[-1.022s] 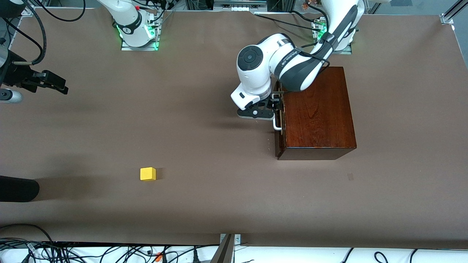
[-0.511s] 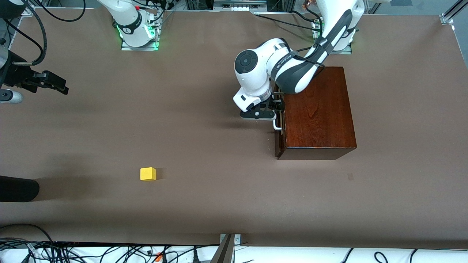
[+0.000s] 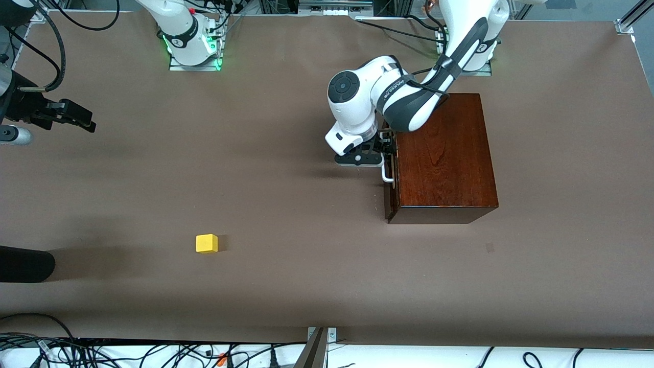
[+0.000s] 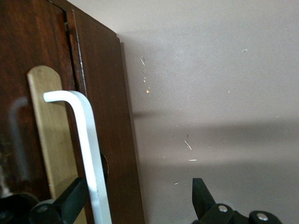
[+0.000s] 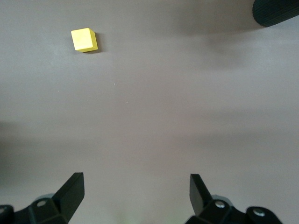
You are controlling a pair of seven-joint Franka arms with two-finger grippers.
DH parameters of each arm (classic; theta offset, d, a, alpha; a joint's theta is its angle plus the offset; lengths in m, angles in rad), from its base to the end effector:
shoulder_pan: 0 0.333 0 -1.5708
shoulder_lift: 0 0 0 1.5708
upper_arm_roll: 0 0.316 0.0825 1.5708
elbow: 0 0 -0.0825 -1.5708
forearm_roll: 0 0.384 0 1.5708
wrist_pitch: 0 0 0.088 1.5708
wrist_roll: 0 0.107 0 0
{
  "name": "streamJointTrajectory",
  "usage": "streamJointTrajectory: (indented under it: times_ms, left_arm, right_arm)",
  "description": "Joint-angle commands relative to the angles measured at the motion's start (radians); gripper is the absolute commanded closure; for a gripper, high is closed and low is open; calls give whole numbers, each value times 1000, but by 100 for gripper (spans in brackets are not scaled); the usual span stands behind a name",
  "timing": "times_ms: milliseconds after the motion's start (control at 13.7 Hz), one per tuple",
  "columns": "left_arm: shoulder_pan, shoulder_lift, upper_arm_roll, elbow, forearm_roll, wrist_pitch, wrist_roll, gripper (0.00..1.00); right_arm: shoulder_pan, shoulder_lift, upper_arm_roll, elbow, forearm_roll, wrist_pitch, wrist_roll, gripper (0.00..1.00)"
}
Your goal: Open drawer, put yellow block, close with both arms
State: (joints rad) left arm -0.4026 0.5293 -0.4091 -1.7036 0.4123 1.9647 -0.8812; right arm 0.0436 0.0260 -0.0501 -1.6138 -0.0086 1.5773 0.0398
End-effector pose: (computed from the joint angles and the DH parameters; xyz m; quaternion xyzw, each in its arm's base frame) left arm 0.4802 -0.4325 0.2901 -0.9902 0.0512 0.0115 0.1292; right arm 0.5606 -0.0042 0.5903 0.9992 -0.0230 -0.0311 0.0055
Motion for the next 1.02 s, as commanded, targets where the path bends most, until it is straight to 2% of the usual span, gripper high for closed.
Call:
streamJointTrajectory:
  times_ms: [0, 292, 949]
  left_arm:
    - [-16, 21, -2, -7, 30, 29, -53, 0]
    - [-30, 32, -2, -1, 30, 49, -75, 0]
    - [-70, 89, -7, 39, 11, 195, -159, 0]
  right_arm:
    - [-4, 0, 4, 9, -8, -10, -11, 0]
    - [-4, 0, 4, 9, -8, -10, -11, 0]
    - [-4, 2, 3, 9, -8, -8, -11, 0]
